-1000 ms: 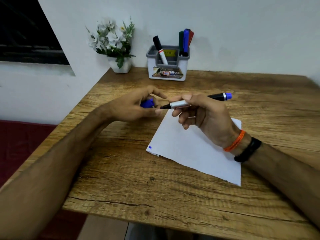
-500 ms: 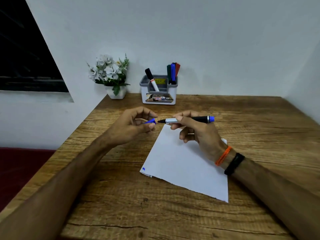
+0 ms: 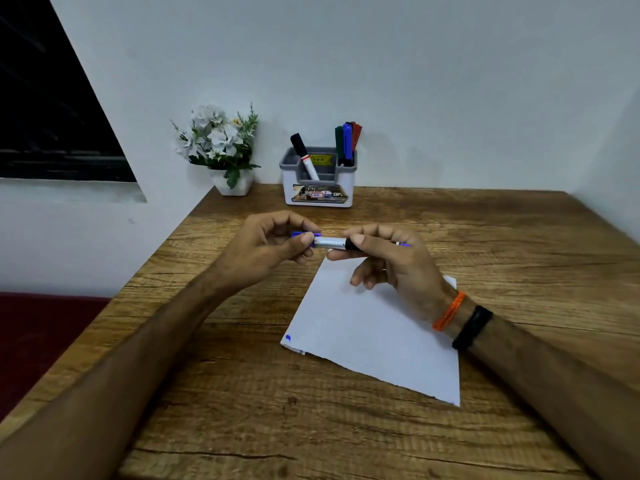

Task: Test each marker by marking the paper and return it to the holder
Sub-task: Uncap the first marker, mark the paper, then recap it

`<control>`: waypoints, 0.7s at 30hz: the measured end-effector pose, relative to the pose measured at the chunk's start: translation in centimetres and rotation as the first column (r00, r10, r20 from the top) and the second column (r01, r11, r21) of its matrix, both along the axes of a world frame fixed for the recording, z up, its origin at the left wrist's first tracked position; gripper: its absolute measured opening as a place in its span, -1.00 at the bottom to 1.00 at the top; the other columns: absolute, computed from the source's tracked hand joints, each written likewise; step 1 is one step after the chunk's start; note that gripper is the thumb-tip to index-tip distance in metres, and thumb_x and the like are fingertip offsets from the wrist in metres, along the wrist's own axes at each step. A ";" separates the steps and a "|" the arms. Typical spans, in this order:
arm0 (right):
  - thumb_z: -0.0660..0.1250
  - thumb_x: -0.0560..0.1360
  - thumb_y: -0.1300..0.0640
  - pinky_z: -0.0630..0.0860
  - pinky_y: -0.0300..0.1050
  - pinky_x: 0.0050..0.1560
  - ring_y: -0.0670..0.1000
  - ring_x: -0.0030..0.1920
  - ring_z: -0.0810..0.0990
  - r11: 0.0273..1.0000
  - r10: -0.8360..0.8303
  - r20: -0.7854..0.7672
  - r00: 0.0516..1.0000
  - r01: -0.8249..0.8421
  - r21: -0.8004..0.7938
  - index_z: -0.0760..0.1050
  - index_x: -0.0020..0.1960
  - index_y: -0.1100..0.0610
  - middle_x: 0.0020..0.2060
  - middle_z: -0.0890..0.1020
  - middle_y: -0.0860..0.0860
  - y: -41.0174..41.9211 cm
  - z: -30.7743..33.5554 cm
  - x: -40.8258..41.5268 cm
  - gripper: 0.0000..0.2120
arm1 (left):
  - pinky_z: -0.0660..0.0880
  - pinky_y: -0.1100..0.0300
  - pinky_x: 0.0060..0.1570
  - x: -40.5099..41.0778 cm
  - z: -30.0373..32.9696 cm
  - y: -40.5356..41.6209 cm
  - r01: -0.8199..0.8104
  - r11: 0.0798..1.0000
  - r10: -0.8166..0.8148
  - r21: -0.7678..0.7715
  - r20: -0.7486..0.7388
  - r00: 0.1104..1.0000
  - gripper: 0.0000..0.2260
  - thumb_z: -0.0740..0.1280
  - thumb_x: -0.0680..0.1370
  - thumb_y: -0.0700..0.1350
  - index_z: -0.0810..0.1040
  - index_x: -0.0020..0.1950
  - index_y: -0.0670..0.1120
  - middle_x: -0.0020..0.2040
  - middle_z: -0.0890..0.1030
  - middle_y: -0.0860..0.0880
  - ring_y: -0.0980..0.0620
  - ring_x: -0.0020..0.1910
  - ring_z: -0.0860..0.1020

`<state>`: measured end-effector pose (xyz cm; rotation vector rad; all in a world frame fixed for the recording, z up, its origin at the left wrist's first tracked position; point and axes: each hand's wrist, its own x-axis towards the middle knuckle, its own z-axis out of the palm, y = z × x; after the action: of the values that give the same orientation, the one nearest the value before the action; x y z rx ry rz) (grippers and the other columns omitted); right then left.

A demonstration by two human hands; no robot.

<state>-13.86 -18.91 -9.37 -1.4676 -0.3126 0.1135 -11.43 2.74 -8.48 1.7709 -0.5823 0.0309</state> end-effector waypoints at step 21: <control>0.37 0.51 0.15 0.32 -0.34 -0.31 -0.15 -0.38 0.43 0.945 -0.012 0.548 0.836 0.189 -0.268 0.60 -0.09 0.16 -0.36 0.56 -0.06 0.5 -1.5 1.7 -0.91 | 0.32 0.26 -0.45 -1.3 -1.6 -2.6 -0.285 0.958 0.276 0.027 0.169 0.946 -0.68 0.07 0.66 0.04 0.41 -0.10 -0.18 -0.39 0.41 0.06 0.16 -0.44 0.37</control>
<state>-12.14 -18.42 -10.86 -1.8175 -0.7006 -0.3672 -12.74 0.18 -10.11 1.9010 -0.4457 0.3651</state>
